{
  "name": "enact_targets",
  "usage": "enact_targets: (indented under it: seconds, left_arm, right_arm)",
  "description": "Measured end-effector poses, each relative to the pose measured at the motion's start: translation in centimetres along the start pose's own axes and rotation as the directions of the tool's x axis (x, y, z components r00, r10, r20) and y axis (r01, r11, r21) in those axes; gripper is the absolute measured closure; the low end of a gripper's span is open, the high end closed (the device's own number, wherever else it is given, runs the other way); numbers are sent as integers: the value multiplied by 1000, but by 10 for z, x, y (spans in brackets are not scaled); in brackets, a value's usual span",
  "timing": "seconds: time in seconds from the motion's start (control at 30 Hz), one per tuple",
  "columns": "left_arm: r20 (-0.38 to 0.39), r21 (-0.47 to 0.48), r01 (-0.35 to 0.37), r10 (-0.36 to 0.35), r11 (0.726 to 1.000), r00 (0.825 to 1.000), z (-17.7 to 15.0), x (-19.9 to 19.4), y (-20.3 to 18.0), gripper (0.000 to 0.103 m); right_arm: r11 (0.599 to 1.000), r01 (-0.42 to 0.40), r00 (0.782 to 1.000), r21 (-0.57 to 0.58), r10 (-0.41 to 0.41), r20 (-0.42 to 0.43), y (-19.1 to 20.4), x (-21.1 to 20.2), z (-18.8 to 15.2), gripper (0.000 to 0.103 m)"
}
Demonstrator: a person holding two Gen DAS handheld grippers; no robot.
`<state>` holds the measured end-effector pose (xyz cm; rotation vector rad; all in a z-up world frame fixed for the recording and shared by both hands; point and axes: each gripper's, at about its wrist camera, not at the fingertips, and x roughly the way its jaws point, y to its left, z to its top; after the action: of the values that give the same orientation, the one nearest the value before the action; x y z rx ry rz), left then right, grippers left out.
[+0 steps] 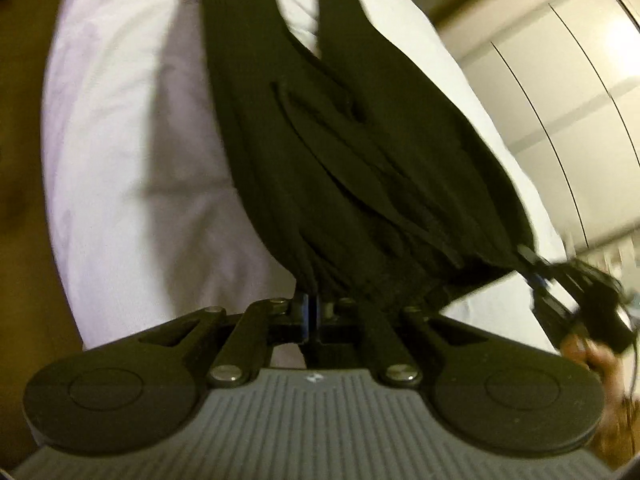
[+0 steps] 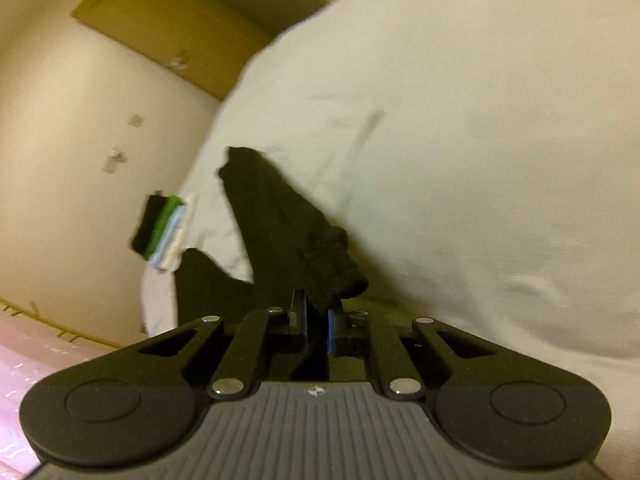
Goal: Fold clothes
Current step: 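Lower the hoodie onto the bed and open both grippers, then move both grippers over the flattened hoodie to smooth it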
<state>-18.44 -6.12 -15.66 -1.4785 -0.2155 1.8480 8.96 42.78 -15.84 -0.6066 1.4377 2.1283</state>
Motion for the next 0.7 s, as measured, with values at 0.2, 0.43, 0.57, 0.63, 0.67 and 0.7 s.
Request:
enact_targets:
  seconds: [0.2, 0.43, 0.57, 0.63, 0.67, 0.7]
  left_arm:
    - [-250, 140, -43, 77, 989, 965, -51, 72, -21, 102]
    - [-347, 230, -56, 136, 972, 928, -32, 66, -28, 69]
    - [-315, 351, -107, 225, 930, 922, -10, 38, -23, 69]
    - [-275, 388, -161, 281, 908, 919, 9, 23, -18, 69]
    - [-254, 393, -192, 307, 899, 917, 21, 18, -13, 69]
    - [-233, 395, -224, 333, 891, 914, 35, 14, -7, 69]
  right_arm:
    - [963, 258, 966, 79, -254, -51, -78, -12, -16, 95]
    - [885, 455, 891, 101, -451, -54, -74, -8, -22, 36]
    - [853, 518, 856, 67, -516, -43, -49, -25, -30, 27]
    - [874, 481, 876, 62, -477, -74, -36, -27, -38, 24]
    - [879, 474, 877, 43, -468, -105, -28, -27, -46, 23]
    - [881, 473, 876, 30, -466, -125, -21, -26, -55, 23]
